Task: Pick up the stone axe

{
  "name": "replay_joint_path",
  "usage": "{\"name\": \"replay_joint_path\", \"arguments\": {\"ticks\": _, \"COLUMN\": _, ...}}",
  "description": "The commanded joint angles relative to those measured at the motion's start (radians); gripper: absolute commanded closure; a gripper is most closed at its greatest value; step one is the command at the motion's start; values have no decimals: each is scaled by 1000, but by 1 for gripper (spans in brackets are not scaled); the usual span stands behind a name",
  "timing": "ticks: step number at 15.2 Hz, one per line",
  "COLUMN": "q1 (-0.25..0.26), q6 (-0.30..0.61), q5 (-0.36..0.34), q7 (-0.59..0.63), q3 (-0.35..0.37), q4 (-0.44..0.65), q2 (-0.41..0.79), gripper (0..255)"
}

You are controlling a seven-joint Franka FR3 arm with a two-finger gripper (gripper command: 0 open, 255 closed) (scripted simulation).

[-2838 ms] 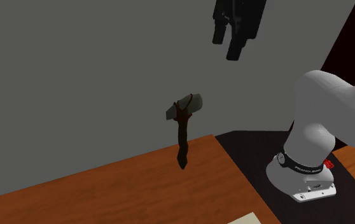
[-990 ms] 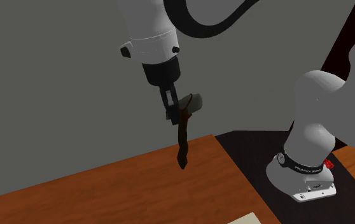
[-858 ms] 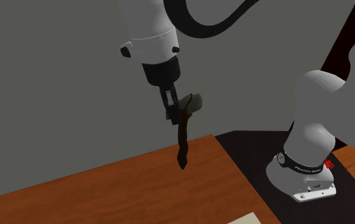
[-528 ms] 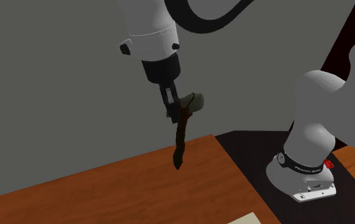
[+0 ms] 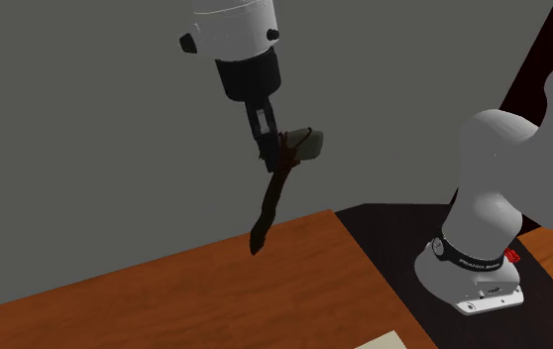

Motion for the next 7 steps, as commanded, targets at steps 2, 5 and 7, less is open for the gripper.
{"name": "replay_joint_path", "arguments": {"ticks": 2, "q1": 0, "q6": -43, "q5": 0, "q7": -2, "q3": 0, "q4": 38, "q2": -5, "gripper": 255}}
{"name": "replay_joint_path", "arguments": {"ticks": 5, "q1": 0, "q6": -83, "q5": 0, "q7": -3, "q3": 0, "q4": 78, "q2": -5, "gripper": 255}}
{"name": "replay_joint_path", "arguments": {"ticks": 7, "q1": 0, "q6": -85, "q5": 0, "q7": -3, "q3": 0, "q4": 80, "q2": -5, "gripper": 255}}
